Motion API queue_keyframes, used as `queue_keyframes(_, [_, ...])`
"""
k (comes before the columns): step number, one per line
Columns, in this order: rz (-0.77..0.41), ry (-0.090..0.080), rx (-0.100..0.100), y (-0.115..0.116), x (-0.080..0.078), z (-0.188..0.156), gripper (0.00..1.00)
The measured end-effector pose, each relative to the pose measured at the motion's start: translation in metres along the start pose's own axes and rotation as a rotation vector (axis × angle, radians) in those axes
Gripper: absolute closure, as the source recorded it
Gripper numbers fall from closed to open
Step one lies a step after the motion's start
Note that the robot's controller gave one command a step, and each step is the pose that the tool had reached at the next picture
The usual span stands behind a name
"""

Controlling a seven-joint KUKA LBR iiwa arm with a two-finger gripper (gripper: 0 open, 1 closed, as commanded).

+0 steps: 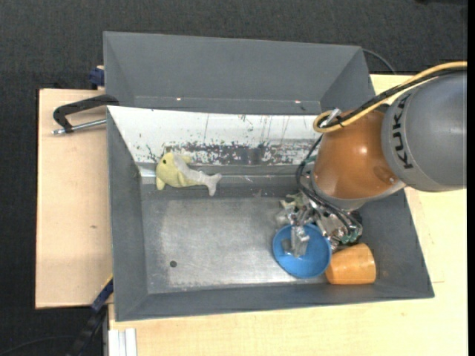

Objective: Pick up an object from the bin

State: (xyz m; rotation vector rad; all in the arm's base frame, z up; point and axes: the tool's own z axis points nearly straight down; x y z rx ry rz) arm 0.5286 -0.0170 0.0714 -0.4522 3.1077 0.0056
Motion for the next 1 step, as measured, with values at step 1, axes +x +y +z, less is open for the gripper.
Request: queue_keyframes(1, [0.000,-0.013,0.007,0.0101,-0.0045,-0.1641,1.00])
